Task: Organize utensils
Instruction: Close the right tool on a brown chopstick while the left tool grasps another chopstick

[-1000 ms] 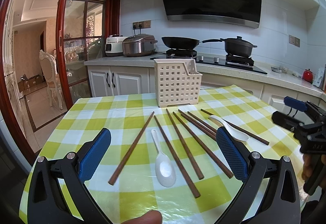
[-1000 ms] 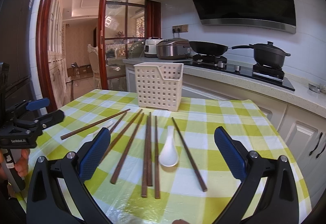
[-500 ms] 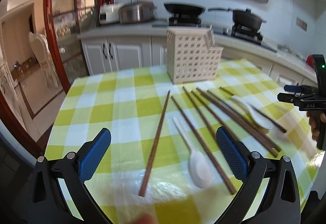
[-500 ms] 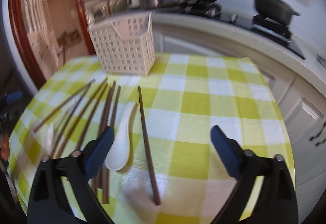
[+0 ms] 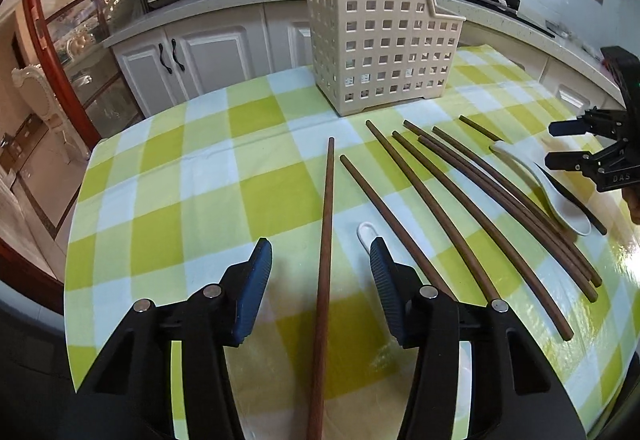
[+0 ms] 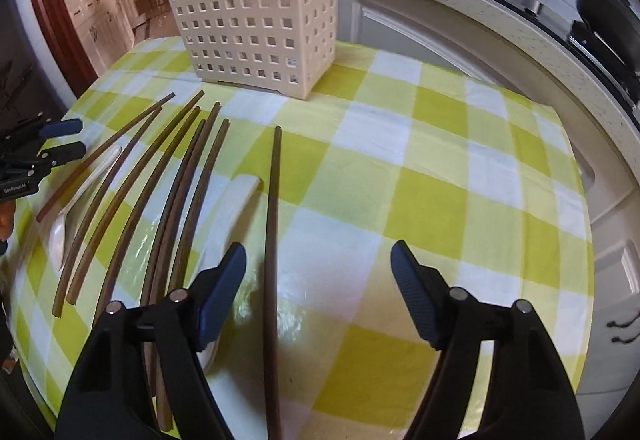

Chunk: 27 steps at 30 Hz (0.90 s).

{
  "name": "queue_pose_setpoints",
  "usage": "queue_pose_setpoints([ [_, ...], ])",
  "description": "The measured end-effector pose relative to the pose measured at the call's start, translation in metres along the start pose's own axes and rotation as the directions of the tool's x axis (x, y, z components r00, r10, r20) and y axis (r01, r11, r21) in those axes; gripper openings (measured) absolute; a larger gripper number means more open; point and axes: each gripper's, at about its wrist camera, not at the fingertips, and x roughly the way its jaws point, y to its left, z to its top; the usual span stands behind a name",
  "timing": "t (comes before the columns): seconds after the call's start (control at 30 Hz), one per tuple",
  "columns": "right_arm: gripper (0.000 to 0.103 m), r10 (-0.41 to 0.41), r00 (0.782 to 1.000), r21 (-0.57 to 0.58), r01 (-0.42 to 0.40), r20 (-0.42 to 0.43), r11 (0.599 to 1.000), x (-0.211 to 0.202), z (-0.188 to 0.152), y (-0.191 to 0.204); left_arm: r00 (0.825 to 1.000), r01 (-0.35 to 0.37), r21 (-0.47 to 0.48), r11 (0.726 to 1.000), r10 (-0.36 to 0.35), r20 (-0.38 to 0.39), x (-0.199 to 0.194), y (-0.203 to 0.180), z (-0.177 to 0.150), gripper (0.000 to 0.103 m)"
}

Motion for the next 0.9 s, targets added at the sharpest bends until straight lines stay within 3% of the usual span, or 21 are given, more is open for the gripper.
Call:
queue_pose_setpoints([
  [0.33, 0.044, 0.030, 0.997, -0.065, -0.035, -0.076, 0.997, 0.018, 0.009, 0.007, 0.999, 0.026, 0.025, 0.999, -0.025, -0.042, 0.016, 0.001, 0.006, 0.031],
  [0.77, 0.038, 0.065, 0.993, -0.084, -0.074, -0.098, 0.994, 0.022, 0.017, 0.008, 0.993, 0.070, 0.022, 0.997, -0.068, -0.095, 0.039, 0.004, 0.017, 0.020],
  [0.9, 0.009, 0.102, 0.990, -0.099, -0.112, -0.097, 0.989, 0.021, 0.016, 0.018, 0.992, 0.080, 0.026, 0.997, -0.077, -0.099, 0.039, 0.001, 0.018, 0.012],
])
